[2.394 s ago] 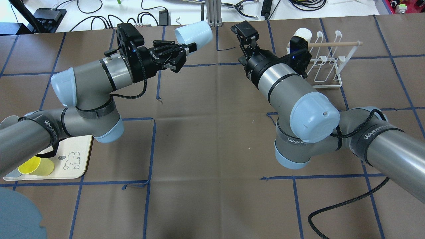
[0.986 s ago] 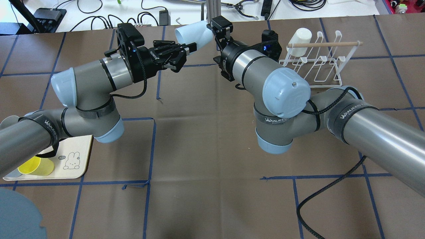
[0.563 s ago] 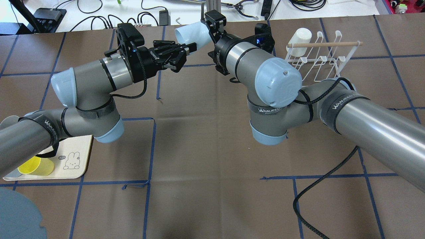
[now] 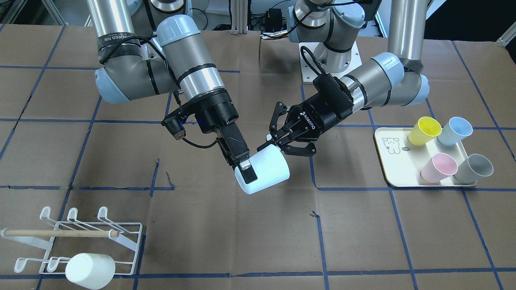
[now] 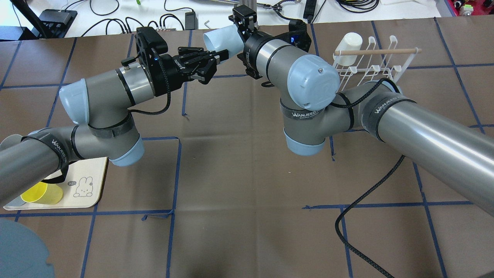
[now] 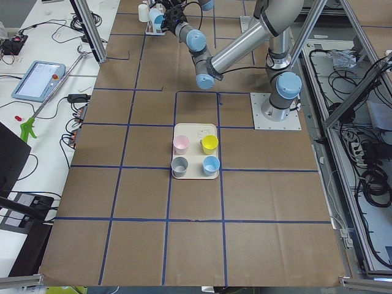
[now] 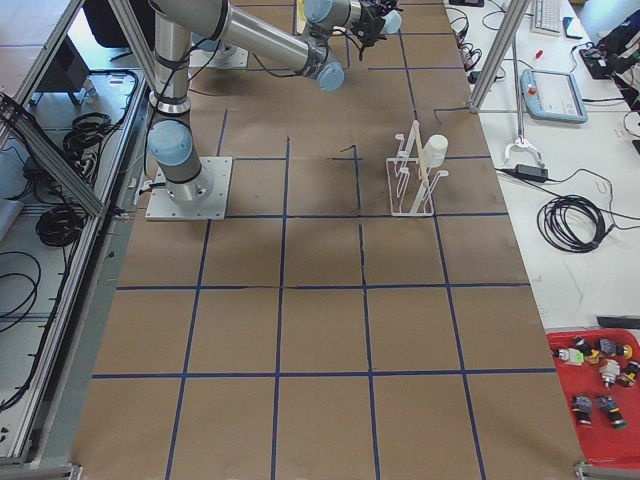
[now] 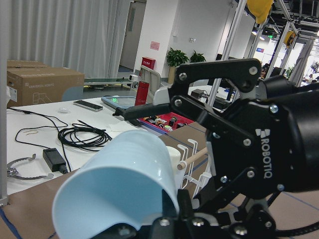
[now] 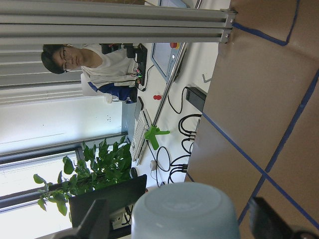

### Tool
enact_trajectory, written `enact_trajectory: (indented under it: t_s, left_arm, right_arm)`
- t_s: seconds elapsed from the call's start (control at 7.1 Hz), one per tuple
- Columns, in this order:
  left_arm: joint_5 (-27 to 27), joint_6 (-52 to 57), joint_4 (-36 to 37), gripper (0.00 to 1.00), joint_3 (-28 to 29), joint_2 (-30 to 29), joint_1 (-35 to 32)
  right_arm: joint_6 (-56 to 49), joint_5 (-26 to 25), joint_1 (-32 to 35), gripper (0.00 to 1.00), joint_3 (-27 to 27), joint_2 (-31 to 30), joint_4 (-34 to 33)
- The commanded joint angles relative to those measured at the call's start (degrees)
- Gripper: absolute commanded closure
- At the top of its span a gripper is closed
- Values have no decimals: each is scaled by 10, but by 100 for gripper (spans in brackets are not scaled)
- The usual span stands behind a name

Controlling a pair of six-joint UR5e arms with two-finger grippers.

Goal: Transfer IKEA cup to right arm and place on rack

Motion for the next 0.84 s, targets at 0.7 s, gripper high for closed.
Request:
enact_trajectory:
  t_s: [0.7]
  left_arm:
    - [0, 0, 0, 90, 0, 0, 0]
  right_arm:
    - [-2, 4, 10, 16, -4, 6, -1]
